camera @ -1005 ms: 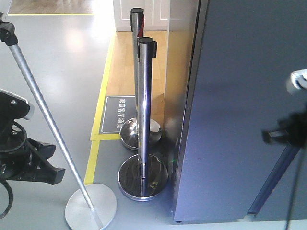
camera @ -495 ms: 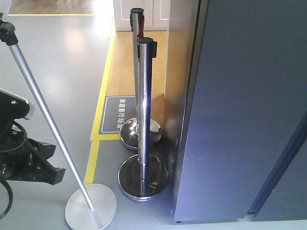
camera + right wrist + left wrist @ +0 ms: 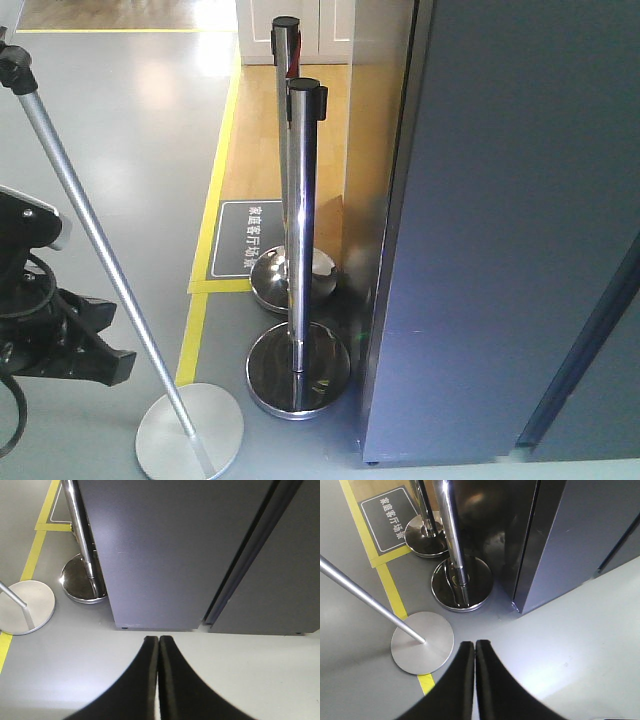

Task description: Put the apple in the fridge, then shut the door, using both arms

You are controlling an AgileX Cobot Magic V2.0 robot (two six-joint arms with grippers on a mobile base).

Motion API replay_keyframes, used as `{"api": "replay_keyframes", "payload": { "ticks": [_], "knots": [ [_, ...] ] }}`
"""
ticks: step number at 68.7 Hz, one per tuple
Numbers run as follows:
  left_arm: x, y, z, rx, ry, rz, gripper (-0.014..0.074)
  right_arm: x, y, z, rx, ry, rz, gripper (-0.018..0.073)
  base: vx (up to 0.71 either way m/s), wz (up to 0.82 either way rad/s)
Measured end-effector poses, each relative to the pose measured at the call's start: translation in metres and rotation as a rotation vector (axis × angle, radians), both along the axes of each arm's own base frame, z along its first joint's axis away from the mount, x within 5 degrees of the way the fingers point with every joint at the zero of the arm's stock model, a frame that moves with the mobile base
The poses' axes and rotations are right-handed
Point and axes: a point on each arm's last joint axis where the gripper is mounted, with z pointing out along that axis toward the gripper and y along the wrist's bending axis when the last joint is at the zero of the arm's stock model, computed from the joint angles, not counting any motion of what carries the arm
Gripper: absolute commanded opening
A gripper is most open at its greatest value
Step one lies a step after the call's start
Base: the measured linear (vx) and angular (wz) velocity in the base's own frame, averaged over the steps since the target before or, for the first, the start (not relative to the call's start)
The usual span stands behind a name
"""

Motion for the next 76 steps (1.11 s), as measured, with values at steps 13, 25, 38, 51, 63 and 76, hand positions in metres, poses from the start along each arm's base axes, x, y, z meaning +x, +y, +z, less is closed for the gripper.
{"api": "replay_keyframes", "payload": {
  "ticks": [13, 25, 38, 51, 63, 76],
  "knots": [
    [0.000, 0.000, 0.000, 0.000, 0.000, 0.000, -0.0006, 0.000, 0.000, 0.000, 0.000, 0.000, 0.000, -0.0003, 0.00, 0.00],
    [0.000, 0.000, 0.000, 0.000, 0.000, 0.000, -0.0006, 0.000, 0.000, 0.000, 0.002, 0.000, 0.000, -0.0003, 0.00, 0.00],
    [-0.012, 0.018, 0.009, -0.021, -0.060, 0.057, -0.0006, 0.000, 0.000, 0.000, 0.002, 0.000, 0.000, -0.0003, 0.00, 0.00],
    [-0.052, 0.063, 0.017, -0.070, -0.250, 0.243, -0.0006, 0.000, 0.000, 0.000, 0.002, 0.000, 0.000, -0.0003, 0.00, 0.00],
    [-0.094, 0.084, -0.001, -0.094, -0.423, 0.369, -0.0006, 0.000, 0.000, 0.000, 0.003, 0.000, 0.001, -0.0003, 0.00, 0.00],
    [-0.124, 0.089, -0.038, -0.154, -0.504, 0.453, -0.0006, 0.000, 0.000, 0.000, 0.003, 0.000, 0.001, -0.0003, 0.00, 0.00]
  ]
}}
